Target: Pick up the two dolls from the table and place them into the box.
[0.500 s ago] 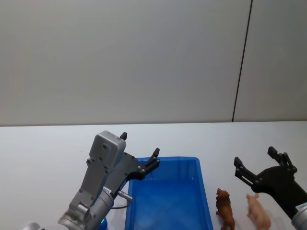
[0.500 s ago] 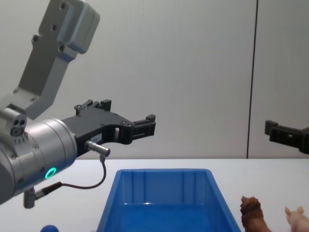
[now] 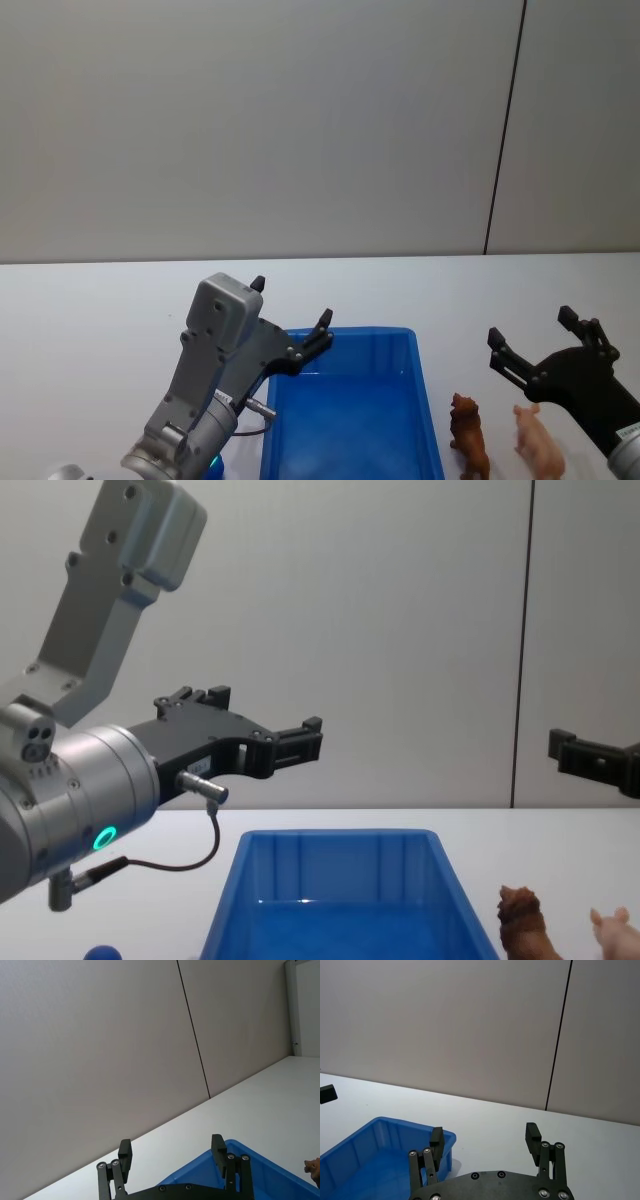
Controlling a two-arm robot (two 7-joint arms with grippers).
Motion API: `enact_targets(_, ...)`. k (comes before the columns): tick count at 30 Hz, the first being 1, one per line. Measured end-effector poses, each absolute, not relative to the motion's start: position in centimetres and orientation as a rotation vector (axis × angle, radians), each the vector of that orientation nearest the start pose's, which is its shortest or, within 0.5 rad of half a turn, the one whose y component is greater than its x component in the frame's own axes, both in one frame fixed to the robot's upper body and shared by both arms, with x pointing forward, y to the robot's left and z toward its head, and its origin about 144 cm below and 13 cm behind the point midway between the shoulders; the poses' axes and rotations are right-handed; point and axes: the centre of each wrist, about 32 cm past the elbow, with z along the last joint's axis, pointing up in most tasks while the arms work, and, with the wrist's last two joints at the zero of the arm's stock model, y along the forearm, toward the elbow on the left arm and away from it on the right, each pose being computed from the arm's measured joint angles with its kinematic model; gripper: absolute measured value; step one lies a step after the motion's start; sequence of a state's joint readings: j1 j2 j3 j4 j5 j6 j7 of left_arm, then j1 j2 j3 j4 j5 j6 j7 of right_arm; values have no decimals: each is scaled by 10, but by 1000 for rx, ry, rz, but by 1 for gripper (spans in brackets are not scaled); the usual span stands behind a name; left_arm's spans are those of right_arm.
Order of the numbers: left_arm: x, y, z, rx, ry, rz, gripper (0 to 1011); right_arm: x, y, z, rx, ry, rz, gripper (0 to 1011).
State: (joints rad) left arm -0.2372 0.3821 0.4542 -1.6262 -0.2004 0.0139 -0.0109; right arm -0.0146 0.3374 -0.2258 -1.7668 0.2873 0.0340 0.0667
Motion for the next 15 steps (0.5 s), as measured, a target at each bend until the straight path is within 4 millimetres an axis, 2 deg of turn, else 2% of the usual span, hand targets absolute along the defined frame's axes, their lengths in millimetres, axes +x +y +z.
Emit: enact_targets(15,492,198,1204,61,-268,1124,1002,443,-237,1189,26,-75,-1230,1001)
